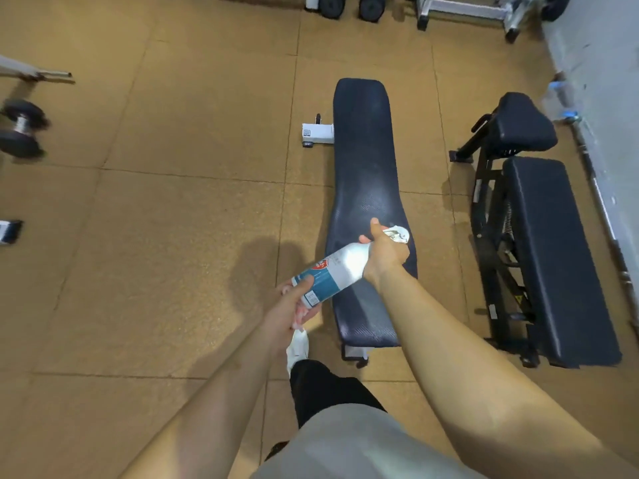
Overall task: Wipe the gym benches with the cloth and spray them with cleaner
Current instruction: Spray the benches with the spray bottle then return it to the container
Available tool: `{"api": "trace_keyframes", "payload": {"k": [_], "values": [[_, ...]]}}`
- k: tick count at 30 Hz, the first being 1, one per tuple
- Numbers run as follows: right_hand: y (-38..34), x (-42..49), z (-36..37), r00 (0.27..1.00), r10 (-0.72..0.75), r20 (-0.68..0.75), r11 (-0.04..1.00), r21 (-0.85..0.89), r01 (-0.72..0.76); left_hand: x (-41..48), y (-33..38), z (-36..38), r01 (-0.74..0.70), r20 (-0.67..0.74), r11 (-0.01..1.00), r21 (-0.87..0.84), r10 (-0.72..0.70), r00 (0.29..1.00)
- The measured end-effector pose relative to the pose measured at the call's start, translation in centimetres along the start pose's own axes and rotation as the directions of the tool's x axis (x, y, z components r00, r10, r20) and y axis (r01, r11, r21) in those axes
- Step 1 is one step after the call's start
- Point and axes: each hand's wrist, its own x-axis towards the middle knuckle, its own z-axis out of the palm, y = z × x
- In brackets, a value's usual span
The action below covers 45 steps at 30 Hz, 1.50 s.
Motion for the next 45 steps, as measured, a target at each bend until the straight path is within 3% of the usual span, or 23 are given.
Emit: {"api": "trace_keyframes", "payload": {"k": [3,6,10,15,21,27,32,40,45], "values": [[0.3,1.2,2.8,0.997,0.01,-0.078,0.998,0.061,-0.005,1.4,4.1,-1.4,-0.003,0.037,0.996,0.092,0.0,0.999],[-0.4,1.6,4.4,0.998,0.021,-0.059,0.992,0.125,-0.013,3.1,7.3,-2.3,0.006,0.045,0.99,0.142,-0.013,0.999],[-1.1,1.5,5.7,0.998,0.038,-0.046,0.98,0.199,-0.028,4.3,10.2,-2.8,0.071,0.096,0.971,0.229,-0.096,0.991],[-0.6,0.8,6.5,0.983,0.071,-0.171,0.953,0.304,-0.016,6.5,12.8,-4.3,0.161,0.13,0.911,0.38,-0.225,0.966],[2.0,-2.5,7.2,0.972,0.053,-0.23,0.954,0.3,0.019,5.8,14.7,-7.2,0.216,0.209,0.853,0.475,-0.348,0.914],[6.4,-6.4,7.2,0.854,0.22,-0.471,0.908,0.42,-0.002,6.2,16.7,-10.5,0.191,0.261,0.732,0.655,-0.455,0.851],[9.8,-8.5,6.2,0.849,0.24,-0.47,0.854,0.517,0.045,6.2,16.7,-11.1,0.23,0.178,0.65,0.725,-0.499,0.848],[11.5,-10.2,5.5,0.813,0.312,-0.491,0.701,0.696,0.152,5.9,18.1,-10.1,0.19,0.217,0.561,0.805,-0.578,0.787],[11.5,-10.5,6.6,0.785,0.309,-0.537,0.711,0.679,0.184,7.2,19.7,-9.5,0.168,0.229,0.537,0.827,-0.595,0.771]]}}
